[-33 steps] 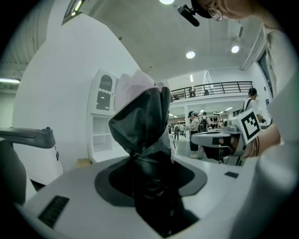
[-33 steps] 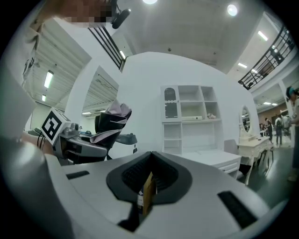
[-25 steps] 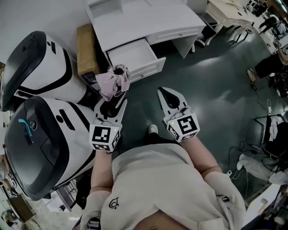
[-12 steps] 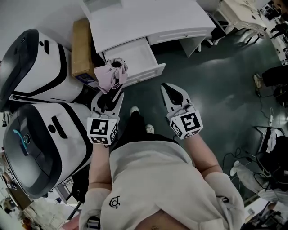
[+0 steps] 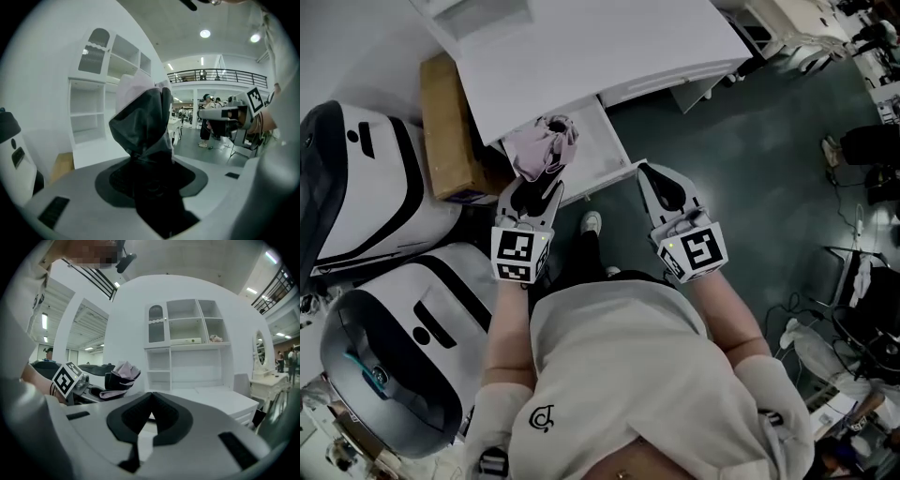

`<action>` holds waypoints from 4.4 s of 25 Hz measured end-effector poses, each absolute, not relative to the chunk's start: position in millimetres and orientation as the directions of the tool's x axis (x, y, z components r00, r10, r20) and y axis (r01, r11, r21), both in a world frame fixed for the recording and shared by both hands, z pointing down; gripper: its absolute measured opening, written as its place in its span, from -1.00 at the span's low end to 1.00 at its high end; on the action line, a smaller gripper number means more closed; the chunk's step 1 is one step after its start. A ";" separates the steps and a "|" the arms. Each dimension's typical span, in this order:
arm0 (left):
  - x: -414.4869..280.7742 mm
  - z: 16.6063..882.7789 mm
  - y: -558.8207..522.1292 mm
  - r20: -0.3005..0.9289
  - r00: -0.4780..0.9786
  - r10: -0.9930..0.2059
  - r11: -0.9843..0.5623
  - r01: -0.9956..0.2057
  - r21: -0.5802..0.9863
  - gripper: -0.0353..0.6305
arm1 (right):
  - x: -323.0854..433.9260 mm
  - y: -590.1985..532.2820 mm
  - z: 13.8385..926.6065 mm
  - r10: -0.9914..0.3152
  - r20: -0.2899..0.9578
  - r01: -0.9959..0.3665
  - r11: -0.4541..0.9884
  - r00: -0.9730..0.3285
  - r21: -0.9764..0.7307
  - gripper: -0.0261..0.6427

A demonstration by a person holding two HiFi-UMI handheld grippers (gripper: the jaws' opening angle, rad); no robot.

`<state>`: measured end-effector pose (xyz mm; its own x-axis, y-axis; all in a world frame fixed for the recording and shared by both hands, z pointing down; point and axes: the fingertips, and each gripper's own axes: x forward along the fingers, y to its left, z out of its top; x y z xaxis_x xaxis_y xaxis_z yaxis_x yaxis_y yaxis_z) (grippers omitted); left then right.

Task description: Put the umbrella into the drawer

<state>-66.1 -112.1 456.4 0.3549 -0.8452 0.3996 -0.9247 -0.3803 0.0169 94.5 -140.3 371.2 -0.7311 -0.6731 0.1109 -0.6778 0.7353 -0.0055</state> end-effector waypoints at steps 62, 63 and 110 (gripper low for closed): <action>-49.2 695.3 -249.1 0.760 0.448 -0.470 -0.467 -0.857 0.217 -0.29 | 60.8 -281.9 479.6 -0.710 0.310 -0.762 0.642 -0.632 -0.082 -0.90; -48.1 680.8 -251.6 0.746 0.446 -0.495 -0.455 -0.864 0.214 -0.41 | 58.9 -282.6 473.6 -0.705 0.297 -0.753 0.653 -0.644 -0.082 -0.90; -179.9 292.2 -220.9 0.047 -0.030 -0.998 0.027 -0.998 -0.058 -0.86 | -16.3 -308.8 306.9 -0.348 0.005 -0.345 0.932 -0.938 0.108 -0.91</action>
